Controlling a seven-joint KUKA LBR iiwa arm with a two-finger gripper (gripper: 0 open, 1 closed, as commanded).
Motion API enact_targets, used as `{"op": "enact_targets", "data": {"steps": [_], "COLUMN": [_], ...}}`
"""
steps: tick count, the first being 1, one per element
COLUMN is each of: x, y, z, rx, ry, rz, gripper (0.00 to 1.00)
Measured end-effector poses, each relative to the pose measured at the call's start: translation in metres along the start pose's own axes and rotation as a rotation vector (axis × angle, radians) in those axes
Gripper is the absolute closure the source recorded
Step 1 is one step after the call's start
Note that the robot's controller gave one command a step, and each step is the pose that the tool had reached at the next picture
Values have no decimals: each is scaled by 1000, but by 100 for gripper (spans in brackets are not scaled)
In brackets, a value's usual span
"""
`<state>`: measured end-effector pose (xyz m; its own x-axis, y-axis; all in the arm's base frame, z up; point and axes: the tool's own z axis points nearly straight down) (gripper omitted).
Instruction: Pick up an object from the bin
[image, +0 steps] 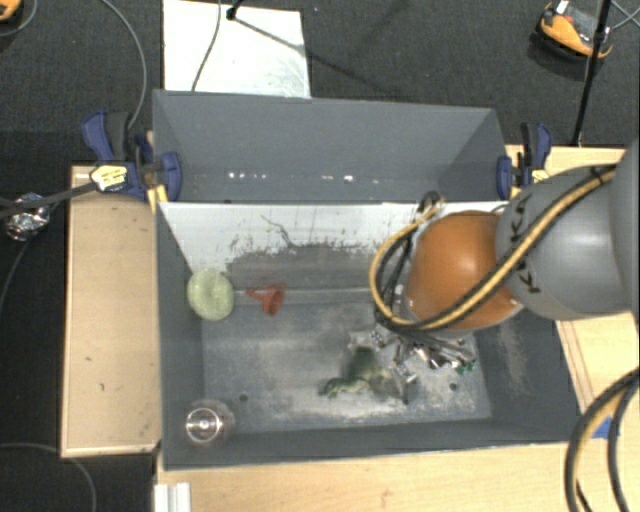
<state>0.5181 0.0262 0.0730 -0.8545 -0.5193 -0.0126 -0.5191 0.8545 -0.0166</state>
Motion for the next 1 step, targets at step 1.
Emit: {"op": "enact_targets", "data": {"steps": [1], "x": [5], "y": [4], "z": [1], "rx": [-3], "ry": [1], "rz": [-8], "gripper": [0]}}
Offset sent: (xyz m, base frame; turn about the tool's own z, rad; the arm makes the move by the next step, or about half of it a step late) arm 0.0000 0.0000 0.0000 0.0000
